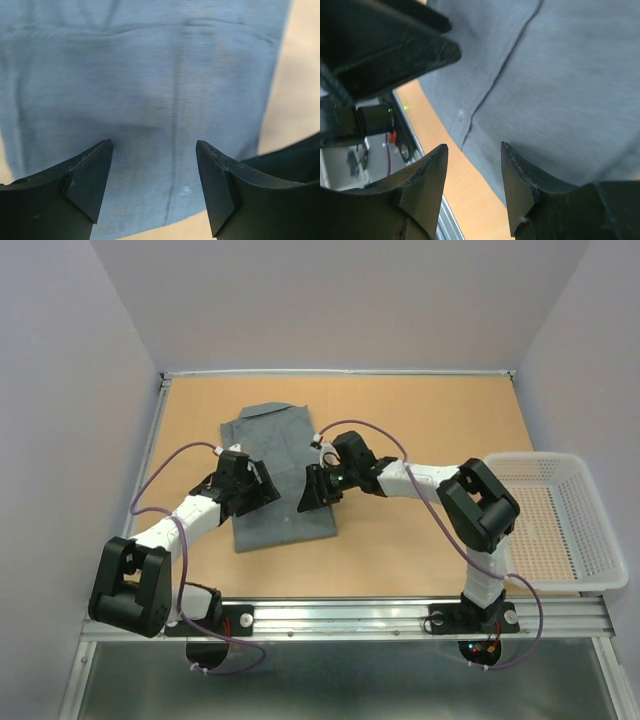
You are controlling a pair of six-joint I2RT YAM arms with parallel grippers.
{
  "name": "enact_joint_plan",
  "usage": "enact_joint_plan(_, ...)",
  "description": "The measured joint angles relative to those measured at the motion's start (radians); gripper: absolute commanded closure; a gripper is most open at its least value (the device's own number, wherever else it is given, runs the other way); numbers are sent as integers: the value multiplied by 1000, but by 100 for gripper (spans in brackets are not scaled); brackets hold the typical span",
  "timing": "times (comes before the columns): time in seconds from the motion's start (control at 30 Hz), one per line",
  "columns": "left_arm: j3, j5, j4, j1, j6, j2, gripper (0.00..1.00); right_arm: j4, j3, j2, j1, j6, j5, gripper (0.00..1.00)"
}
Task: Fold and stack the long sleeve shirts
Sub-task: Fold the shirt
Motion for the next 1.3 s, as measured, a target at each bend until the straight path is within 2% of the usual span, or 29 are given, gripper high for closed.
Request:
enact_joint_plan(0.13, -62, 4, 7, 74, -55, 0, 22, 57, 2, 79, 40, 29, -50, 51)
enact_joint_plan(0.3, -44, 21, 29, 117, -89, 72, 21, 116, -26, 122, 34, 54, -32, 51)
enact_joint_plan(0.6, 162, 76, 70, 127, -89, 304, 21, 170, -103, 74, 29, 44, 4, 52)
enact_joint_plan(0.8, 362, 89, 63, 124, 4, 473, 21, 140, -111, 46, 47, 13, 32, 51)
enact_joint_plan(0.9, 409, 91, 70, 121, 49, 504, 19, 108, -99, 37, 56, -4, 55, 50)
enact_joint_plan(1.03, 399, 69, 69, 121, 57, 447, 18, 2, -44, 16, 61, -45, 113, 50)
enact_joint_plan(1.3, 179, -5, 66, 121, -84, 5, 22, -79, 34, -40, -11, -129, 191, 51)
